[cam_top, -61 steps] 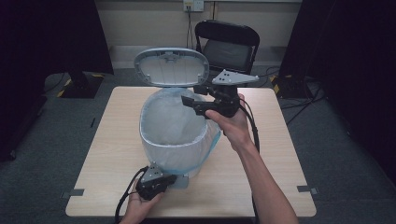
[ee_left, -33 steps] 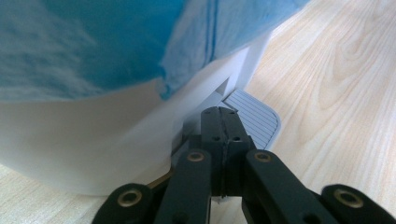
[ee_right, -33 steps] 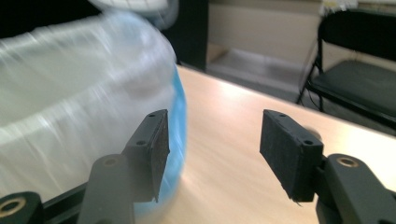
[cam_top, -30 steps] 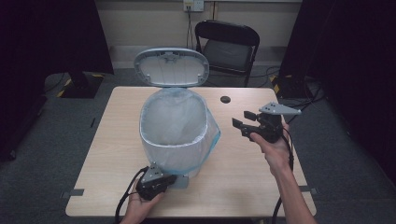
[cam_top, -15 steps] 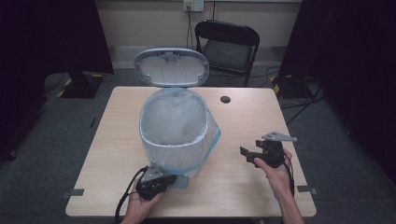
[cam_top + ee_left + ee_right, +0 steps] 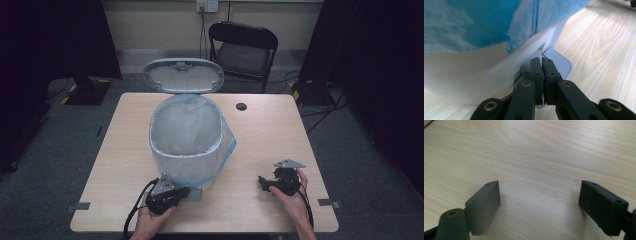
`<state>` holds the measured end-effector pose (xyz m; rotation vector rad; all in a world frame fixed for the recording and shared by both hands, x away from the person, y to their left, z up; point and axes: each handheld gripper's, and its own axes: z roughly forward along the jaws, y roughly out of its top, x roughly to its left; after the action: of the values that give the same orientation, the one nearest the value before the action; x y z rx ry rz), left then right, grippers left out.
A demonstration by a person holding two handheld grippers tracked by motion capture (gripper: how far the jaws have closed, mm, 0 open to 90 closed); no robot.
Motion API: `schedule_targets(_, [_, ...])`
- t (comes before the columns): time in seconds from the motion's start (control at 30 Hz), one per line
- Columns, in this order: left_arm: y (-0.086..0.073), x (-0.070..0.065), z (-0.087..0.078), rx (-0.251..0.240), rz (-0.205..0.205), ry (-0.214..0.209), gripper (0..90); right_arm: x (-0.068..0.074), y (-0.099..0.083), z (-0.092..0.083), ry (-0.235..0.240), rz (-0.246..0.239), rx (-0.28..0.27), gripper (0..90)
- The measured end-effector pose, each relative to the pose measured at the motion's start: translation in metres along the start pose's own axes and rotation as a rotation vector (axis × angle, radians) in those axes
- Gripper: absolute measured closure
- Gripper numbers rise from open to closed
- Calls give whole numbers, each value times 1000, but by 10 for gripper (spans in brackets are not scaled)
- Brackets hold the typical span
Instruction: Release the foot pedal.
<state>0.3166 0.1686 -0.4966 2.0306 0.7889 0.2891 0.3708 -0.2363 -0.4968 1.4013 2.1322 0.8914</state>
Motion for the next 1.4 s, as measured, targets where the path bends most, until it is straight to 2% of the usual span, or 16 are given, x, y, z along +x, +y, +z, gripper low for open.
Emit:
schedule_targets(0.1, [0,0,0,-3,-2,-6,871,1,-4,0,-4,2,-32,156])
schedule_targets(0.17, [0,-1,-1,-8,-8,-17,845,2,-4,0,-13,9,-32,155])
schedule_targets(0.3, [2,-1,-4,-11,26,-12,845,2,-4,0,-15,11,-32,154])
schedule_targets(0.37, [3,-1,-5,-16,7,-27,845,2,-5,0,-15,13,-32,153])
schedule_targets(0.43, [3,0,-6,-15,13,-21,846,2,-4,0,-14,14,-32,153])
schedule_targets(0.5, [3,0,-6,-25,-5,-36,844,2,-4,0,-14,14,-32,153])
schedule_targets(0.6, [3,0,-9,-38,3,-36,822,2,-4,0,-14,14,-32,153])
schedule_targets(0.67, [5,1,-11,-54,-11,-45,821,2,-4,0,-14,14,-32,153])
schedule_targets(0.8, [5,3,-13,-46,-21,-55,834,2,-4,0,-14,14,-32,153])
schedule_targets(0.97, [3,5,-21,-35,-46,-74,727,2,-4,0,-12,14,-33,152])
schedule_targets(1.07, [3,6,-27,-16,-36,-89,663,2,-4,0,-12,14,-34,152])
schedule_targets(1.13, [2,10,-34,-17,-55,-102,638,2,-4,0,-13,15,-33,152])
schedule_targets(1.23, [1,19,-45,-15,-71,-84,587,2,-4,0,-13,14,-34,152])
schedule_targets(1.3, [-1,28,-53,-14,-100,-44,502,2,-4,0,-12,14,-34,152])
schedule_targets(1.4, [-4,42,-68,-39,-138,-5,482,2,-4,0,-13,15,-33,152])
